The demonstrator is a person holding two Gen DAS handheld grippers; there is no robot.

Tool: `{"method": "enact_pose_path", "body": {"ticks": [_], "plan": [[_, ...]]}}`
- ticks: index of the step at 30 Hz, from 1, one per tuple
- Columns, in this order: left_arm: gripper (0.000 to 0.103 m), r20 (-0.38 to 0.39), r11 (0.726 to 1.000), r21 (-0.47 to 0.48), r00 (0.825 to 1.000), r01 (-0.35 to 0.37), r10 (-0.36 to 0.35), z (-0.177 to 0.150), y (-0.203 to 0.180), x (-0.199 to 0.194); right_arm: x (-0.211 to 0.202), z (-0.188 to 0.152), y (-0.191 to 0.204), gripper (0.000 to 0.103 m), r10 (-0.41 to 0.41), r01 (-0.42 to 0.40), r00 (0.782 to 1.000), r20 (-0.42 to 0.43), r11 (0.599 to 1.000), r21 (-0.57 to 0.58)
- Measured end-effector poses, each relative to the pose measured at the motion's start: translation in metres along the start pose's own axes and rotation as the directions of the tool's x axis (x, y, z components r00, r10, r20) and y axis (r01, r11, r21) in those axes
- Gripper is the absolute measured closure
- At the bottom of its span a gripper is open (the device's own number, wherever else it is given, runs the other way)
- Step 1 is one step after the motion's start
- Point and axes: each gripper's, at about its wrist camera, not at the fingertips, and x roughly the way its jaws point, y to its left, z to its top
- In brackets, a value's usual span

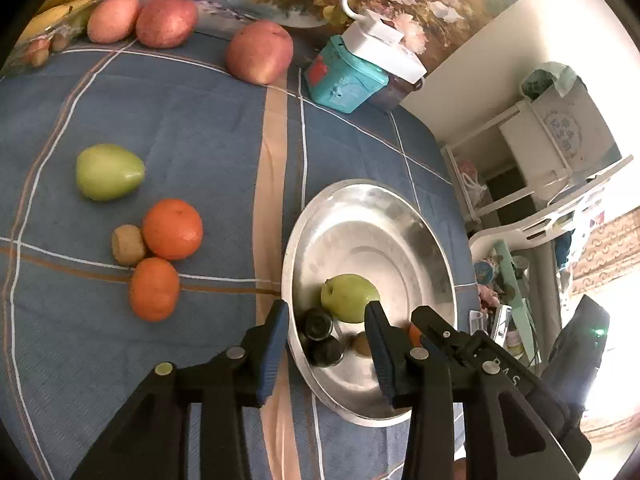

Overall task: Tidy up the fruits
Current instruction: 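Carry the kiwi and plum over the steel plate and open both grippers, then move both grippers back toward the green pear and tangerines on the cloth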

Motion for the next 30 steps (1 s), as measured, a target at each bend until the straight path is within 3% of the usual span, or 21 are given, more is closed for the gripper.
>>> {"method": "enact_pose_path", "body": {"ticks": [2,3,4,5,6,7,11,12,13,18,26,28,30], "plan": [[0.054,0.001,1.000,-0.008,1.000,-0.005,0.005,0.001,0.002,-0.001,-0.001,0.000,0.000,0.066,-0.007,0.007,1.000,0.002,1.000,-0.005],[0.045,0.006,1.000,-0.011,1.000,-0.017,0.017,0.002,0.003,-0.002,-0.001,0.001,0.000,0.064,-0.012,0.012,1.000,0.003,1.000,-0.009],[0.036,0.015,0.999,-0.014,0.999,-0.035,0.035,0.003,0.004,-0.005,-0.002,0.000,0.001,0.054,-0.020,0.020,1.000,0.004,1.000,-0.014],[0.032,0.023,0.998,-0.014,0.998,-0.054,0.054,0.004,0.005,-0.007,-0.002,0.000,0.001,0.046,-0.024,0.024,1.000,0.005,1.000,-0.017],[0.028,0.031,0.997,-0.015,0.997,-0.074,0.075,0.005,0.007,-0.009,-0.002,0.000,0.002,0.031,-0.025,0.025,1.000,0.007,0.999,-0.020],[0.026,0.040,0.995,-0.018,0.994,-0.099,0.100,0.006,0.009,-0.012,-0.003,-0.001,0.002,0.024,-0.026,0.026,1.000,0.009,0.999,-0.024],[0.009,0.084,0.974,-0.045,0.971,-0.221,0.224,0.011,0.021,-0.023,-0.001,-0.003,0.008,0.022,-0.050,0.051,0.999,0.010,0.997,-0.065],[0.003,0.097,0.968,-0.051,0.963,-0.246,0.250,0.012,0.024,-0.026,0.000,-0.005,0.010,0.014,-0.059,0.060,0.998,0.012,0.995,-0.082],[0.000,0.114,0.958,-0.061,0.952,-0.280,0.286,0.014,0.028,-0.029,0.001,-0.006,0.012,0.009,-0.064,0.065,0.998,0.015,0.993,-0.095],[0.000,0.188,0.904,-0.070,0.884,-0.423,0.428,0.021,0.043,-0.047,0.000,-0.012,0.029,0.008,-0.082,0.090,0.995,0.050,0.979,-0.185],[0.000,0.227,0.823,-0.070,0.794,-0.564,0.564,0.032,0.055,-0.068,0.001,-0.030,0.066,0.008,-0.069,0.092,0.995,0.078,0.934,-0.346],[0.000,0.231,0.791,-0.079,0.760,-0.607,0.607,0.036,0.058,-0.073,0.001,-0.035,0.074,0.008,-0.067,0.095,0.994,0.085,0.920,-0.380],[0.000,0.227,0.742,-0.086,0.712,-0.665,0.665,0.040,0.062,-0.078,0.001,-0.040,0.080,0.008,-0.056,0.087,0.995,0.087,0.910,-0.404]]}}
